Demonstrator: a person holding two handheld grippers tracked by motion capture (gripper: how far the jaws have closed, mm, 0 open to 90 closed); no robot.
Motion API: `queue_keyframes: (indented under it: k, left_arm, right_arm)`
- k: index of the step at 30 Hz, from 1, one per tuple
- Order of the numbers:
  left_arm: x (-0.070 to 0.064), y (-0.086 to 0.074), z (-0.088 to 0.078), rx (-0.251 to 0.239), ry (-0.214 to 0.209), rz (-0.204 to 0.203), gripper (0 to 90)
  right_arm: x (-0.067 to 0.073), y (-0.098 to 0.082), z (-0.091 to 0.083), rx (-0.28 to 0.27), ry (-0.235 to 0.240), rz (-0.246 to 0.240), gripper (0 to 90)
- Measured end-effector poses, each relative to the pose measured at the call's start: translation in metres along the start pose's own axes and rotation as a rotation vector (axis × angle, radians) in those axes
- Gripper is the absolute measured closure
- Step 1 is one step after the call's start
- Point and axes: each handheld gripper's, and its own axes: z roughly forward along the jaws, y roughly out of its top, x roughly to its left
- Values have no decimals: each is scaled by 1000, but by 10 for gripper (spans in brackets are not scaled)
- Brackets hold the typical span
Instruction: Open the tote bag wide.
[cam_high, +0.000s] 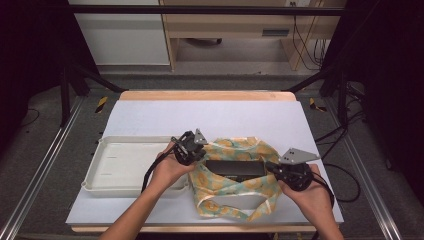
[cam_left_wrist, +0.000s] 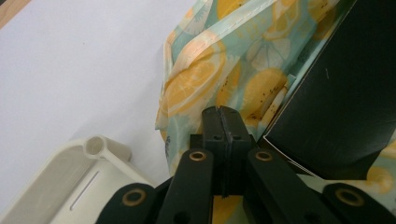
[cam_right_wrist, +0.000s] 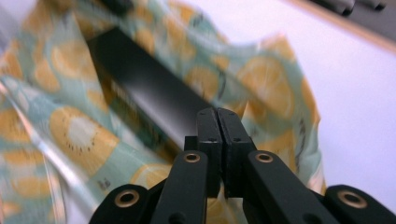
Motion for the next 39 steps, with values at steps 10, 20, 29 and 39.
queue_keyframes:
  k: [10,20,29,39]
  left_arm:
    - [-1,0,2,18,-1,6,900]
    - [-3,0,1,16,-4,11,900]
    - [-2,2,-2,13,-6,11,900]
    - [-1,5,2,23,-19,7,900]
  right_arm:
    - [1,-53,25,118,41,44,900]
    - [0,-52,24,60,60,56,708]
    - [-3,-15,-3,-10,45,23,659]
    - [-28,19,35,0,8,9,883]
